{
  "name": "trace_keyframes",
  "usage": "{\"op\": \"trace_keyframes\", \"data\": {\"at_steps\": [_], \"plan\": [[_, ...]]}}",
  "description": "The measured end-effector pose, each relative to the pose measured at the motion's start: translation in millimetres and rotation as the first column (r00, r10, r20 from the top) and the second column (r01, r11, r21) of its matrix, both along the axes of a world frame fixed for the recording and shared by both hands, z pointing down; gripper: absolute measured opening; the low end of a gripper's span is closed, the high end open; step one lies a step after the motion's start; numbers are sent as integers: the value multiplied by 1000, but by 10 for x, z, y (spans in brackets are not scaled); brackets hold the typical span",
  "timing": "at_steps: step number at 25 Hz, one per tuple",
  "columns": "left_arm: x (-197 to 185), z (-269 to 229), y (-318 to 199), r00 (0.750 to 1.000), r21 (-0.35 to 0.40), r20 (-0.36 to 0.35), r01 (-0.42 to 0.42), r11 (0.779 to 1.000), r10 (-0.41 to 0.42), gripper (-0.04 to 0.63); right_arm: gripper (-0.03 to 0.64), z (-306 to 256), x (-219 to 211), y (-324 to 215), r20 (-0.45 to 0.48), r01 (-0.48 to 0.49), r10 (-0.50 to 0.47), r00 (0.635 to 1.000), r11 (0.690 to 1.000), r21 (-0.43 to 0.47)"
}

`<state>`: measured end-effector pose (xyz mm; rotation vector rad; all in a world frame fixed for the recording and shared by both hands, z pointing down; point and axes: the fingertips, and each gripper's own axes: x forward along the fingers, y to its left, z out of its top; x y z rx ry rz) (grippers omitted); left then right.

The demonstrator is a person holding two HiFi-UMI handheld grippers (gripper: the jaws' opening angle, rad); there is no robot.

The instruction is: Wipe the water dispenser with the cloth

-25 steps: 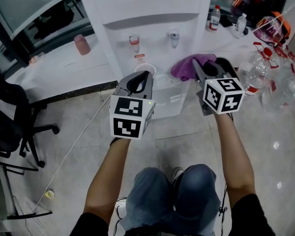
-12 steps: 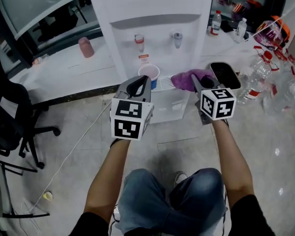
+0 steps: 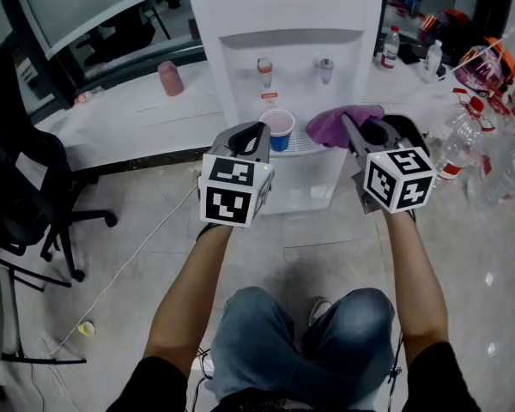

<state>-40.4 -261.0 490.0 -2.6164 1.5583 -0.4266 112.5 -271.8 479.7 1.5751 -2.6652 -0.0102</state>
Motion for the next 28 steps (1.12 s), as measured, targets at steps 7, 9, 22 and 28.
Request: {"op": "trace_keyframes", "data": {"at_steps": [7, 9, 22, 28], "plan": [[-143, -380, -69, 999, 46, 20, 27, 999, -28, 28, 41, -755, -442, 135, 29, 129, -133, 991, 985, 118], [-170, -441, -72, 999, 58, 19, 34, 998, -35, 28, 41, -915, -575, 160, 28, 166, -171, 985, 976, 143], [-759, -923, -86, 989, 114, -53, 146, 983, -141, 28, 41, -1746, -1604, 143, -41, 351, -351, 935, 906, 236], [-1097, -944, 47, 976, 124, -71, 212, 969, -205, 28, 41, -1892, -2010, -50, 11, 362, -374, 927, 905, 223]]}}
